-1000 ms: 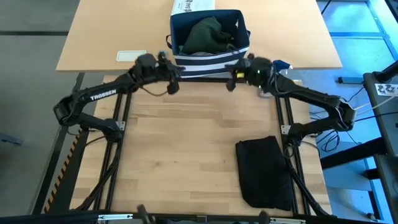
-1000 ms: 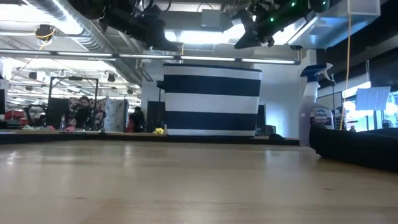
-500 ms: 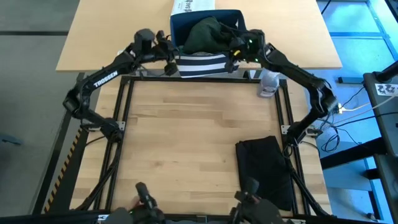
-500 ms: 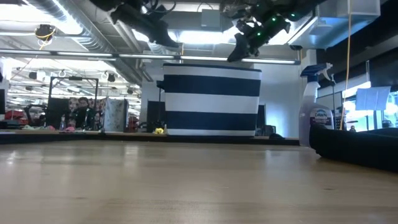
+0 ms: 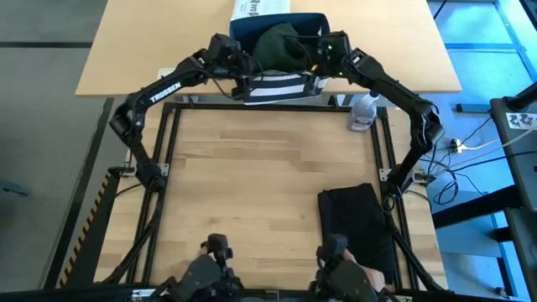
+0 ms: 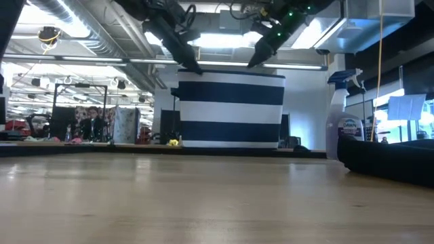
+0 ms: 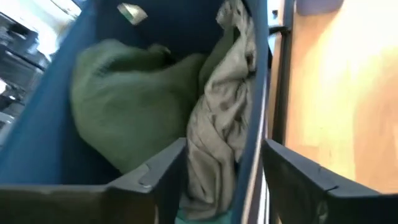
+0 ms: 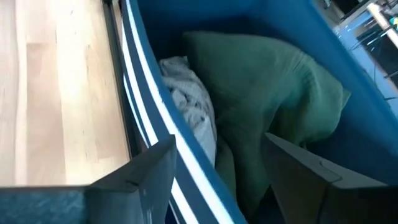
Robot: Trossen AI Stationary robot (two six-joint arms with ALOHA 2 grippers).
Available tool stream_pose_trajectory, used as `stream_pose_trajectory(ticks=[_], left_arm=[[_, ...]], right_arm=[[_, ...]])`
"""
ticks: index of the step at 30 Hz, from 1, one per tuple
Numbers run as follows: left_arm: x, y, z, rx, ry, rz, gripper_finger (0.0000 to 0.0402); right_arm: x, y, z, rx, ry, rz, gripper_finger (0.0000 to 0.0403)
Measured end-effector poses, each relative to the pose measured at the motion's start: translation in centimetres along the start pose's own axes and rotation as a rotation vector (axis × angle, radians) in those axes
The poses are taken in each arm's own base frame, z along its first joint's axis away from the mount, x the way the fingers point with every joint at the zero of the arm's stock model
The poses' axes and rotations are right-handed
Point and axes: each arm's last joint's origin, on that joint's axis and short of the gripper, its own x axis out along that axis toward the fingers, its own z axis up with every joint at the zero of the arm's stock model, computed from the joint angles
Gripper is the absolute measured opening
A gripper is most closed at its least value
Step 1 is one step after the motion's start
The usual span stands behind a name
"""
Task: Fold Laundry from Bin
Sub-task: Fold the green polo shirt
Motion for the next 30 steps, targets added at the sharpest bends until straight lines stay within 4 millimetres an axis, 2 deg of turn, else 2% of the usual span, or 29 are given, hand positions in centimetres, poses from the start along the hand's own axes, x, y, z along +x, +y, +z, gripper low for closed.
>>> stream_pose_trajectory(ticks=[6,13,19,26,30], left_arm=[[0.1,-0.7,0.5,0.017,0.023,0.023,0.0232],[0.1,-0.7,0.2,0.016,0.095,0.069,0.0221],[0.1,-0.5,-0.4,0.033,0.140,0.067,0.0153],[0.0,-0.8,-0.8,0.061,0.181,0.025,0.0022],[-0.2,-1.5,-1.2,0.057,0.230,-0.036,0.0009]], right_arm=[[1.0,-0.1,-1.0,-0.005,0.057,0.019,0.0228],[3.5,-0.2,-2.4,-0.030,0.136,0.024,0.0187],[3.8,0.3,-2.4,-0.072,0.147,0.045,0.0116],[3.8,1.2,-2.1,-0.068,0.135,0.113,0.0039],[3.8,2.5,-1.8,-0.078,0.151,0.179,0.0009]])
